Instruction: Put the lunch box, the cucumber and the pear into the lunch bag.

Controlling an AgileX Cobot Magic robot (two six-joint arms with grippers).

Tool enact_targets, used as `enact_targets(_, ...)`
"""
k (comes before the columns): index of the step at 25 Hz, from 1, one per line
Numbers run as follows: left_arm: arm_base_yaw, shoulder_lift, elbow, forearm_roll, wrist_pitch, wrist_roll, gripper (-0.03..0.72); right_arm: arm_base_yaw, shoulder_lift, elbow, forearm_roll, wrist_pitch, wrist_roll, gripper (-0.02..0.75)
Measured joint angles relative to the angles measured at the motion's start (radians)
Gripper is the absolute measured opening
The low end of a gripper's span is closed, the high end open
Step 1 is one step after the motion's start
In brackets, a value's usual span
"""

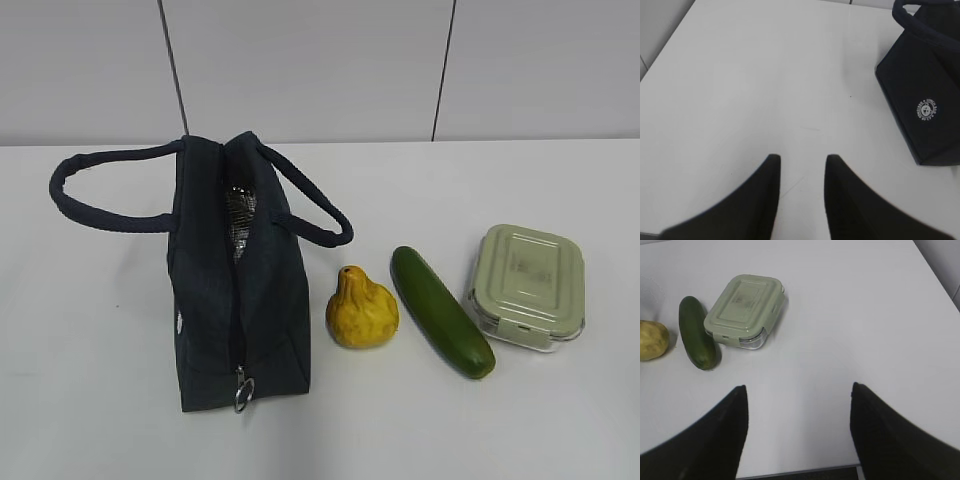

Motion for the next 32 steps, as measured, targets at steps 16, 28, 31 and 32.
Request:
enact_targets(16, 0.000, 0.014, 0.000, 0.005, -0.002, 0.000, 0.235, 0.000, 0.000, 0.000, 0.000, 0.000, 0.000, 0.475)
enact_targets(28, 0.000, 0.494, -0.243, -0.337, 0.028, 0.110, 0.250, 0.000, 0.000, 0.000, 0.000, 0.000, 0.000, 0.474)
enact_targets(31, -0.001, 0.625, -0.320, -0.426, 0.039, 0.125, 0.255, 0.000, 0.000, 0.000, 0.000, 0.000, 0.000, 0.475)
enact_targets(32, -0.004, 0.666, -0.341, -0.458, 0.039, 0.138, 0.256, 0.000, 0.000, 0.000, 0.000, 0.000, 0.000, 0.475)
